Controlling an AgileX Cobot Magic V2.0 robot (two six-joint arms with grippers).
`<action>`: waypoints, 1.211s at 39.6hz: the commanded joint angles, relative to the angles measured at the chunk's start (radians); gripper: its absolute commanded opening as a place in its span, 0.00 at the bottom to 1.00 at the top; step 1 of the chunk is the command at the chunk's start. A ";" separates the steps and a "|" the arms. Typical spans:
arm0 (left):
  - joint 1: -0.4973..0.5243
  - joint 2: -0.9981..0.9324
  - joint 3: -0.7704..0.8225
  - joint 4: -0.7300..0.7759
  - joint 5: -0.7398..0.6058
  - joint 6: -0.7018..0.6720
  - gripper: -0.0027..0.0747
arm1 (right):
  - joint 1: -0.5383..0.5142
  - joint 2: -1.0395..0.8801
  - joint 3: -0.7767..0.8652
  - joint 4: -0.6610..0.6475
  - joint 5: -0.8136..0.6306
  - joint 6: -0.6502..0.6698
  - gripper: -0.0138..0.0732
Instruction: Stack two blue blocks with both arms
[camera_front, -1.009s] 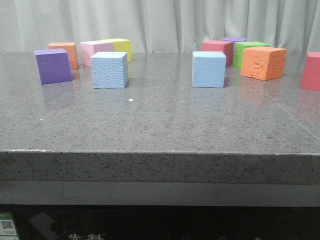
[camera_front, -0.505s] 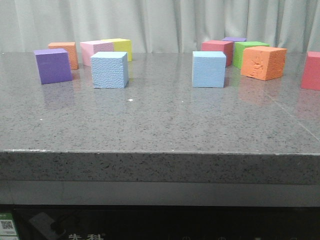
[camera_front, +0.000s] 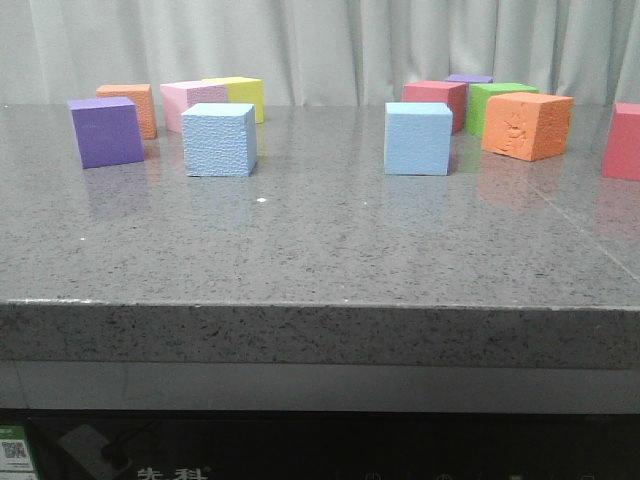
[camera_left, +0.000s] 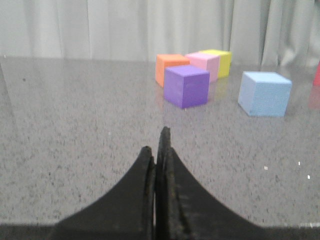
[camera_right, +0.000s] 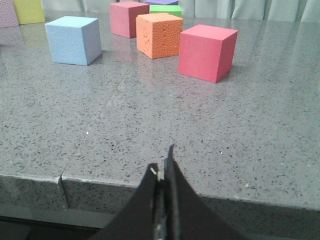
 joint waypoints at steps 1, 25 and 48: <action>-0.001 -0.020 0.037 -0.008 -0.123 -0.004 0.01 | -0.006 -0.008 0.000 0.005 -0.104 -0.004 0.09; -0.001 0.024 -0.096 -0.086 -0.163 -0.005 0.01 | -0.006 0.012 -0.260 0.006 -0.066 -0.004 0.09; -0.001 0.634 -0.482 0.011 0.107 -0.005 0.01 | -0.006 0.513 -0.635 0.007 0.224 -0.004 0.09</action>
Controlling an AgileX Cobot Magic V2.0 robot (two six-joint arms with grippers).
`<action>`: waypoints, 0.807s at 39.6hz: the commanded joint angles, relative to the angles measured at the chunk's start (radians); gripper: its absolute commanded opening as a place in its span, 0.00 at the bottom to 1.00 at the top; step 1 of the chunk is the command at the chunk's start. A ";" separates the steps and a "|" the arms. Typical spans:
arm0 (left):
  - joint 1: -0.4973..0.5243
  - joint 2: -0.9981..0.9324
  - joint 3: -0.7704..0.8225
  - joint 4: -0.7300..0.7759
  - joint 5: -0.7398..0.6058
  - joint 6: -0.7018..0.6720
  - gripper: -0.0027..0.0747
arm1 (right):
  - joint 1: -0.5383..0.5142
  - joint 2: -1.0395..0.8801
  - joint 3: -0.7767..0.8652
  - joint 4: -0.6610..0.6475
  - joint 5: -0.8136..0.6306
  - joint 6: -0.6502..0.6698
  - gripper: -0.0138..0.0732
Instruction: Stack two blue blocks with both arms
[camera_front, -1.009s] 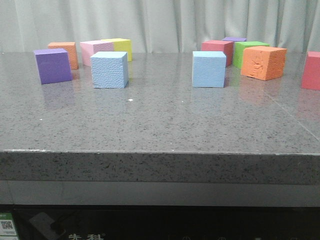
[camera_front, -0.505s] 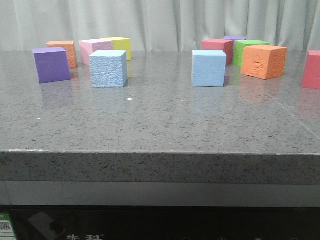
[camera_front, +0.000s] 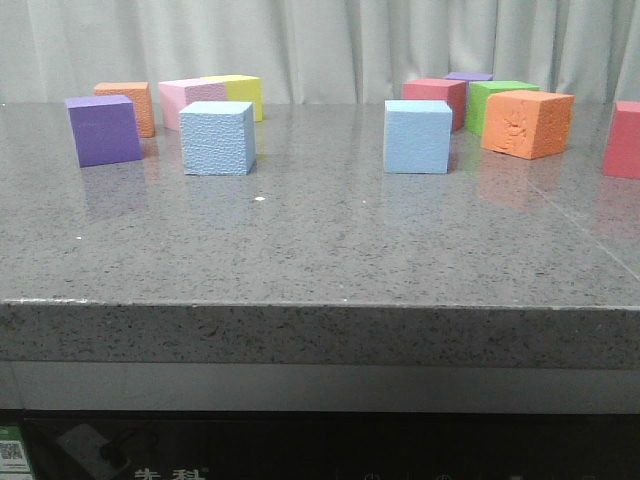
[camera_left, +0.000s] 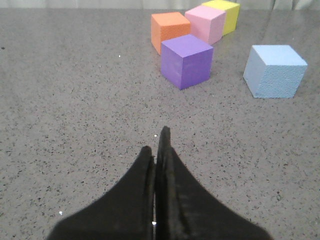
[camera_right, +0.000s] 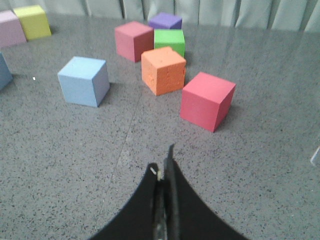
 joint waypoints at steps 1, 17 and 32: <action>-0.001 0.040 -0.049 -0.011 -0.079 -0.005 0.01 | -0.006 0.033 -0.040 0.006 -0.065 -0.004 0.09; -0.001 0.045 -0.049 -0.011 -0.145 -0.005 0.27 | -0.006 0.034 -0.040 0.006 -0.063 -0.004 0.58; -0.001 0.045 -0.049 -0.011 -0.181 -0.005 0.91 | -0.006 0.035 -0.040 0.009 -0.074 -0.004 0.90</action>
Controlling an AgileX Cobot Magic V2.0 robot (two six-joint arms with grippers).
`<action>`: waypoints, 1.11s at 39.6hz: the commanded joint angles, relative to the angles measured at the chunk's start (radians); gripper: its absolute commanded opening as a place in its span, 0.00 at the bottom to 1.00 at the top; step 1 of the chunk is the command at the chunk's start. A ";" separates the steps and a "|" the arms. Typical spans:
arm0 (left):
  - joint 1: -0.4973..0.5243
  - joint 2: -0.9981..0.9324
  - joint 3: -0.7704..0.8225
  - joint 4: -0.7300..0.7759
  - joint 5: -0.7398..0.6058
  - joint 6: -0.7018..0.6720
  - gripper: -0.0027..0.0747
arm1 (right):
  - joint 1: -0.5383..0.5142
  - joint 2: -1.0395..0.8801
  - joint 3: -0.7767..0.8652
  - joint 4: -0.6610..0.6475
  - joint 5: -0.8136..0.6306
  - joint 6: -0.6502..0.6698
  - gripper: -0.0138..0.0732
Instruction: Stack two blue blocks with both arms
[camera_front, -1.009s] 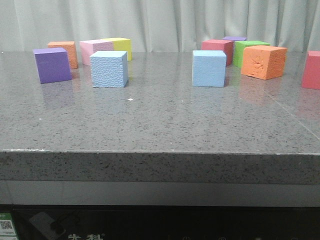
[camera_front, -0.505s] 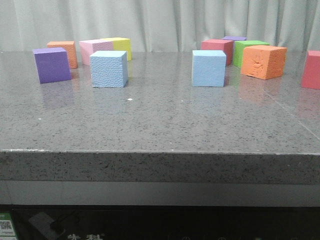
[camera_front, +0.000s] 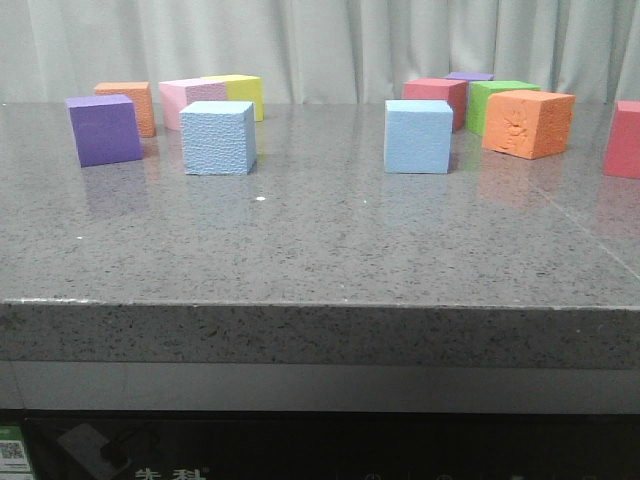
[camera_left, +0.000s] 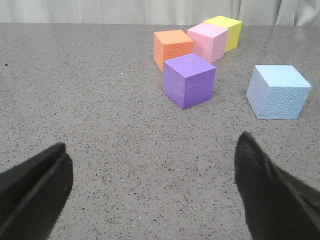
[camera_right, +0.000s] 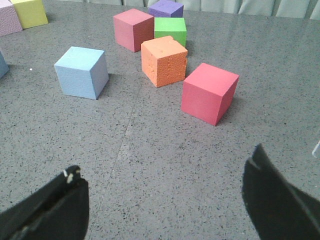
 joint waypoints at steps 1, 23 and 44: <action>-0.001 0.005 -0.037 -0.010 -0.087 -0.005 0.91 | -0.006 0.013 -0.039 0.012 -0.084 -0.004 0.90; -0.001 0.005 -0.037 -0.010 -0.087 -0.005 0.91 | 0.034 0.661 -0.562 0.131 0.094 0.051 0.90; -0.001 0.005 -0.037 -0.010 -0.087 -0.005 0.91 | 0.295 1.260 -1.151 -0.135 0.335 0.474 0.90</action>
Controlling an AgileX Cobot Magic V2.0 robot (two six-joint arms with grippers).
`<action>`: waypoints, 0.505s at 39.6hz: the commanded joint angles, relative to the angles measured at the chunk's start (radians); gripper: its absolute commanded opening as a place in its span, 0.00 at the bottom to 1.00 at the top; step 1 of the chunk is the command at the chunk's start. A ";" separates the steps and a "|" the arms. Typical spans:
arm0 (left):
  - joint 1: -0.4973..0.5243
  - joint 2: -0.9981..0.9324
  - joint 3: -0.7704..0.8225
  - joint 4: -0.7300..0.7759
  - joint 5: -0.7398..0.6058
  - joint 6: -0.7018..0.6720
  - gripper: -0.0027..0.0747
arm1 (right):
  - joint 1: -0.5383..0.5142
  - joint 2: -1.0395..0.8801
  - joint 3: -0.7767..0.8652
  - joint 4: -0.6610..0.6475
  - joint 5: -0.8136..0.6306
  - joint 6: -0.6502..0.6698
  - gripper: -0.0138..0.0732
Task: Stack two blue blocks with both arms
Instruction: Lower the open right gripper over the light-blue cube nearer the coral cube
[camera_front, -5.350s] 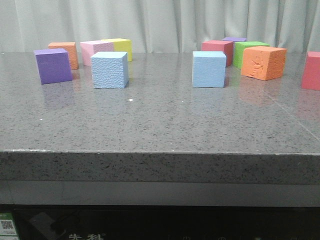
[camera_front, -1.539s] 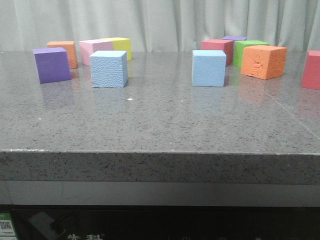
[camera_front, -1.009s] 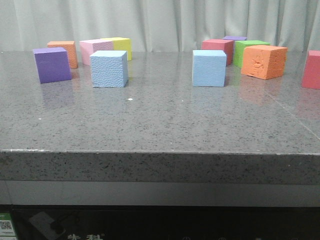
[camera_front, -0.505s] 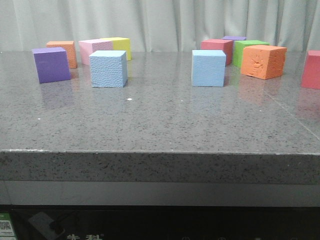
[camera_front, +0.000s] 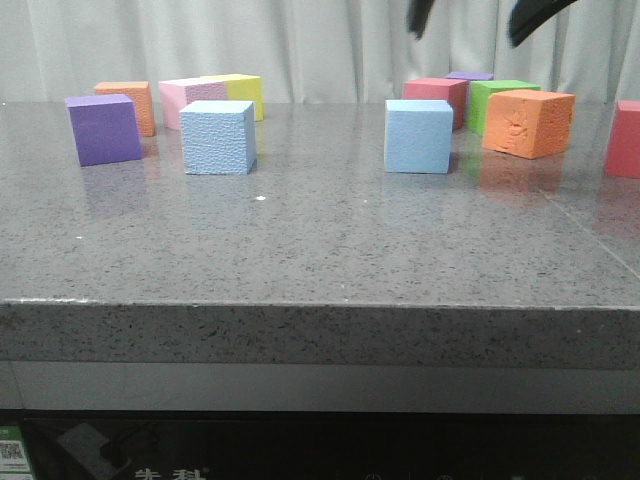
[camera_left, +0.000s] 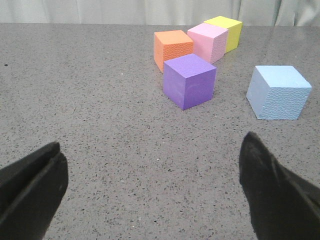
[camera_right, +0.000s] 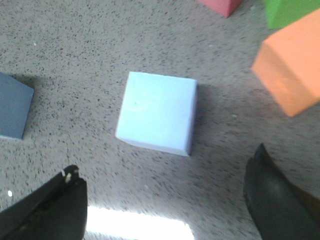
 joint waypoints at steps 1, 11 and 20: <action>-0.001 0.005 -0.037 -0.008 -0.086 -0.005 0.91 | 0.002 0.034 -0.105 -0.027 -0.004 0.045 0.90; -0.001 0.005 -0.037 -0.008 -0.086 -0.005 0.91 | 0.002 0.188 -0.250 -0.018 0.034 0.058 0.90; -0.001 0.005 -0.037 -0.008 -0.086 -0.005 0.91 | 0.001 0.242 -0.318 -0.017 0.041 0.058 0.90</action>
